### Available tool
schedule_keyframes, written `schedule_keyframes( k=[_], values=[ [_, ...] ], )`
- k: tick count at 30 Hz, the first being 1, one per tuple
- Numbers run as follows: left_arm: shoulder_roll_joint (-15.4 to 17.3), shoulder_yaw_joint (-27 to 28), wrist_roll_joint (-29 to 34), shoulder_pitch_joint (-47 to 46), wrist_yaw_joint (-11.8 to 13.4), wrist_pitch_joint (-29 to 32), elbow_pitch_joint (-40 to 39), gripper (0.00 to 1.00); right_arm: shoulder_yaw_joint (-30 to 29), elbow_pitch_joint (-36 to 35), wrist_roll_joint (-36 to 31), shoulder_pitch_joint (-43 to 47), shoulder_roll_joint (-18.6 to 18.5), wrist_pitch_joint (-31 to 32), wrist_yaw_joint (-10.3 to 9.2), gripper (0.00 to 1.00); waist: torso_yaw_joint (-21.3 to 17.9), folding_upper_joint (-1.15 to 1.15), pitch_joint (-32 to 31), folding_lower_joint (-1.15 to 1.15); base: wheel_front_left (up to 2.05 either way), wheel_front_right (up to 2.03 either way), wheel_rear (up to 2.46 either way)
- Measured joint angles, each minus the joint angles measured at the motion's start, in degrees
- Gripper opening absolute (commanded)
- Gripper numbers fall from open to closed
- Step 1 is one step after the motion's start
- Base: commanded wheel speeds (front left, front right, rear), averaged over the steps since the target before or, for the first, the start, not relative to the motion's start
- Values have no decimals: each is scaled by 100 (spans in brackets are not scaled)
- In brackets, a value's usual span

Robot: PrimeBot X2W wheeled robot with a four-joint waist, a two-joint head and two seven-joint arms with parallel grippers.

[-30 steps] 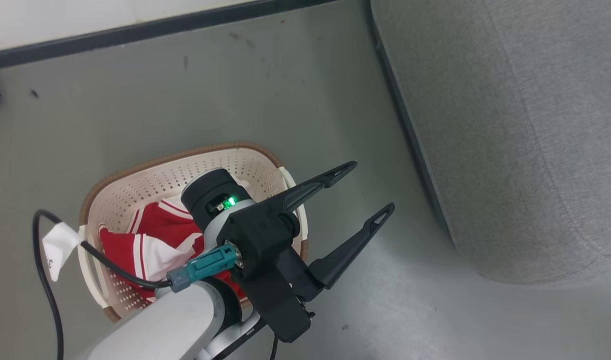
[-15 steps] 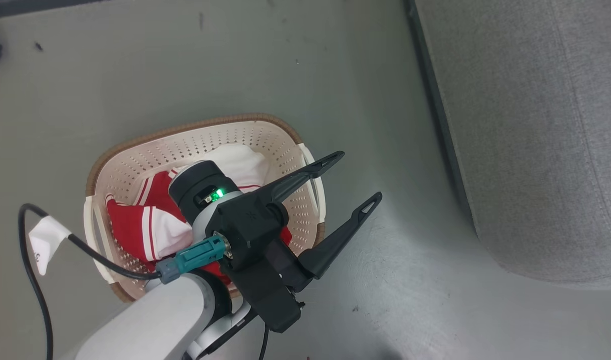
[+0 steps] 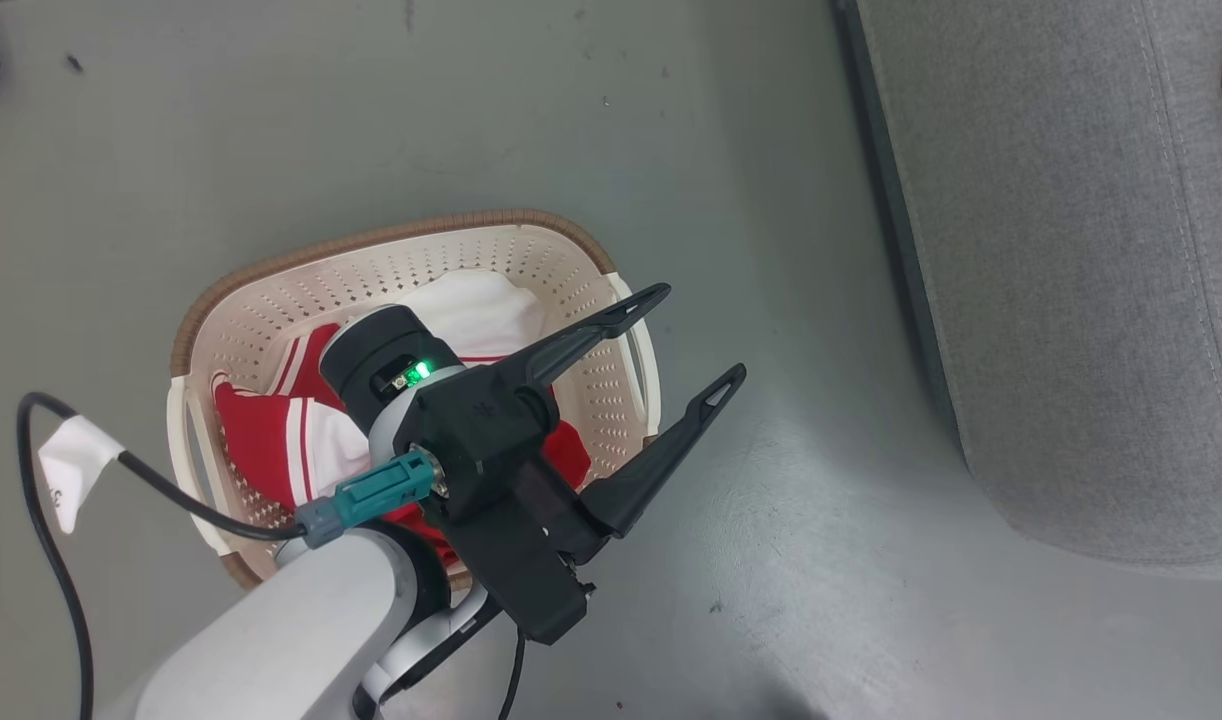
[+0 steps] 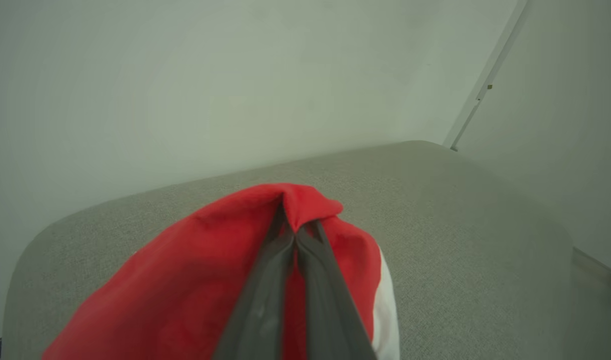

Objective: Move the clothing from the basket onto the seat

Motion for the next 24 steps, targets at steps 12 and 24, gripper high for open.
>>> schedule_keyframes(
  k=[12,24],
  values=[
    [-98,-55,-40,-83,-7,-127,220,100,724,580,-172,129,303,1122,132,0,94,0,-191,0,0,0,0],
    [-113,-51,-98,-77,-46,-428,594,100,943,1069,-64,102,469,1863,446,100,142,0,-627,0,0,0,0]
  ],
)
